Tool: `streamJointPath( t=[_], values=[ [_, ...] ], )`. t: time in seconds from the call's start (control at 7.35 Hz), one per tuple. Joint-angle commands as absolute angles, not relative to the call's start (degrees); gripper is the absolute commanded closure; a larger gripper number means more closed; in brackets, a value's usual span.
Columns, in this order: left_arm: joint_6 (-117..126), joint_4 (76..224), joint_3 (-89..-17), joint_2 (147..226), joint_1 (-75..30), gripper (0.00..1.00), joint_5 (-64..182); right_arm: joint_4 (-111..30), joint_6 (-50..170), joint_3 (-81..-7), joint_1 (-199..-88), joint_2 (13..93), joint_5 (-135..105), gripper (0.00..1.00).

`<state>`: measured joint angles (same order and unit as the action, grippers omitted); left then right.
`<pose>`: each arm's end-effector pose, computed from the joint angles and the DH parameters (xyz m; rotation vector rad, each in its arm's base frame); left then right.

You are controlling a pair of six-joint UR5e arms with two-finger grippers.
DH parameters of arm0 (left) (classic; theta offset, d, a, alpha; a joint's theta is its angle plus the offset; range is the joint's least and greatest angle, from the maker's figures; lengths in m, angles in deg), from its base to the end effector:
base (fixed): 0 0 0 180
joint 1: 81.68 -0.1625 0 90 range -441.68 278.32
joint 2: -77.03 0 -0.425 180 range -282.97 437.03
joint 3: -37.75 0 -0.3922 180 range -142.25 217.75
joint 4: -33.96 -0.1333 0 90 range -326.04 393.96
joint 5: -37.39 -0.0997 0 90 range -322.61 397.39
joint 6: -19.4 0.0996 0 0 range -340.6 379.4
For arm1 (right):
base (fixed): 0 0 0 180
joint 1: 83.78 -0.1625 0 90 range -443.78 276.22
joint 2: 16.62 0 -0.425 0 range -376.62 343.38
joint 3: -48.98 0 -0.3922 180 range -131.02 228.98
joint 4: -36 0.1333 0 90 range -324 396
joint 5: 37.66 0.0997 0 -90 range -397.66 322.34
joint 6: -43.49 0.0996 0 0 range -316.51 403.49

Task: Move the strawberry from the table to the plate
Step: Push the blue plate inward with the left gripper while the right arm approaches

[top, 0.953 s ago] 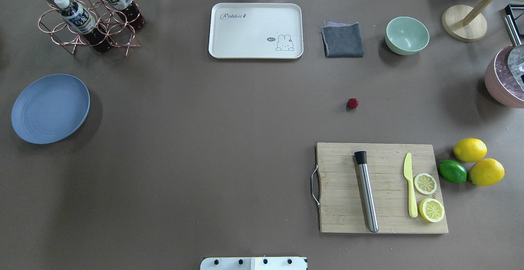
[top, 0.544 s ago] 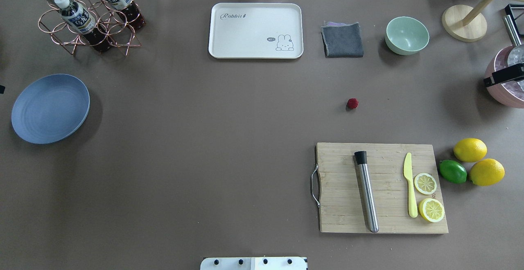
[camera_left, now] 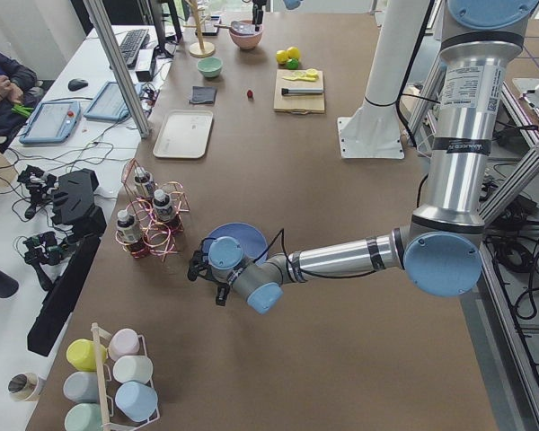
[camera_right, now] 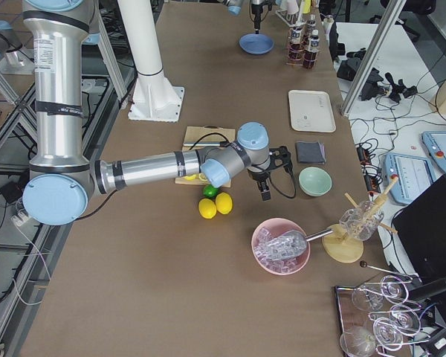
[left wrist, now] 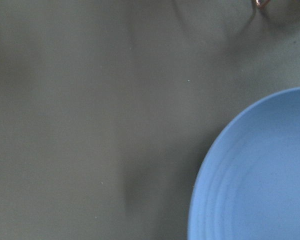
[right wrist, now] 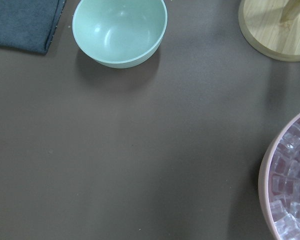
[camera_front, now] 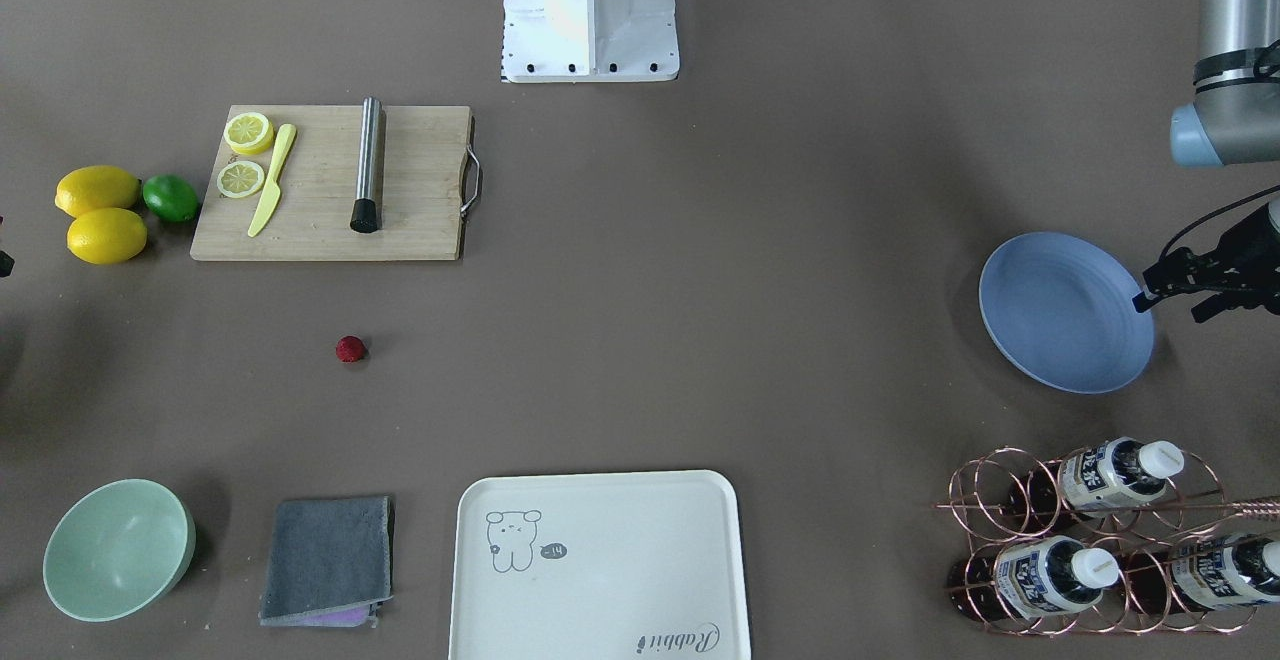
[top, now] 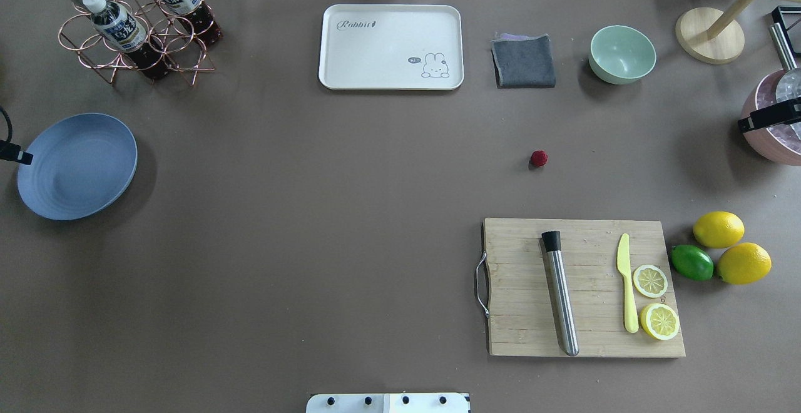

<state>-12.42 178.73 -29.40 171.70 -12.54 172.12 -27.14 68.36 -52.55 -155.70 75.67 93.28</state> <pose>0.1295 -0.5173 0.7058 0.2077 0.9414 0.0729 -0.0889 -0.4917 0.5262 0.3076 -0.8616 -0.1149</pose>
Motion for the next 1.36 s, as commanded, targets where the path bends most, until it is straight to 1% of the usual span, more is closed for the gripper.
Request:
streamJointPath(
  t=[0.0,0.14,0.27,0.41,0.54,0.68,0.82,1.22],
  values=[
    [-12.5,179.59,-29.22,171.77,-13.39,0.21,172.21,-27.1,68.37,-52.45,-155.68,75.75,93.12,0.01],
    [-12.5,179.76,-29.22,171.77,-14.0,0.3,172.21,-27.1,68.37,-52.36,-155.76,75.75,93.03,0.01],
    [-12.5,180.11,-29.14,171.77,-14.18,0.36,172.3,-27.1,68.37,-52.27,-155.68,75.66,93.03,0.01],
    [-12.5,180.12,-29.22,171.77,-14.62,0.5,172.3,-27.1,68.37,-52.27,-155.76,75.66,92.95,0.01],
    [-12.59,180.12,-29.48,171.77,-14.62,0.73,172.39,-27.1,68.37,-52.18,-155.68,75.66,92.95,0.01],
    [-12.68,180.55,-29.75,171.77,-14.62,1.0,172.47,-27.1,68.45,-52.18,-155.76,75.66,92.95,0.01],
    [-13.64,180.56,-30.45,171.77,-14.62,1.0,172.56,-27.19,68.54,-52.18,-155.68,75.57,93.03,0.01],
    [-29.49,180.65,-39.47,171.77,-14.71,1.0,172.56,-27.46,75.36,-52.18,-152.1,73.83,89.89,0.01]
  ],
)
